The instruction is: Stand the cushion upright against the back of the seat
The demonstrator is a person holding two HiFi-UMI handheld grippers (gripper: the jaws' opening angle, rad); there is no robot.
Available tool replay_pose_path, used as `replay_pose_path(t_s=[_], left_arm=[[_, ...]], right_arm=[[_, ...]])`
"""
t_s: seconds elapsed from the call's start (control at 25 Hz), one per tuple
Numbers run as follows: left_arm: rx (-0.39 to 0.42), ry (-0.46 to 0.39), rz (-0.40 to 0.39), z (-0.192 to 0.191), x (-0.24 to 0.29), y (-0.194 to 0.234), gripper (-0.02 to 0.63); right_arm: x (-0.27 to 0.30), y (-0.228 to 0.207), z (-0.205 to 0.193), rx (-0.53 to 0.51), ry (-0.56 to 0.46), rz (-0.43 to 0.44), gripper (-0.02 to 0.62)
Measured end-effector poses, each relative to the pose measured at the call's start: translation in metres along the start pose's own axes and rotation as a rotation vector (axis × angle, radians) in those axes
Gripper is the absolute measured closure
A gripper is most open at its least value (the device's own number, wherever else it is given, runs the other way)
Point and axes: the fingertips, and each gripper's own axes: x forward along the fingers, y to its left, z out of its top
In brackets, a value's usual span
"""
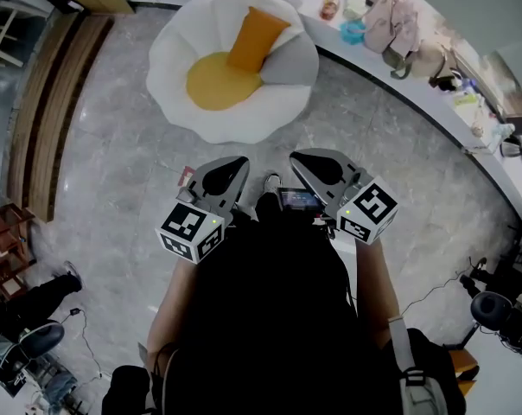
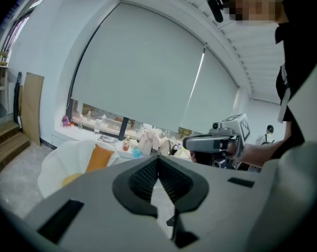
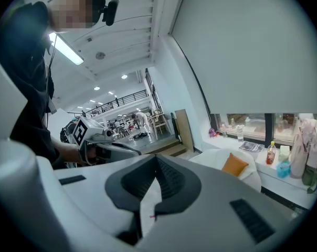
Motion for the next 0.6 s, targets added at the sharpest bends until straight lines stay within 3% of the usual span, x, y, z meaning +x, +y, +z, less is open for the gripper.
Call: replay_pose_path(t_s=[0.6], left_arm=[[0.000, -0.014, -0.027, -0.007, -0.023, 0.000, 0.592]], right_arm=[[0.014, 0.026, 0.000, -0.045, 0.006, 0.013, 0.578]])
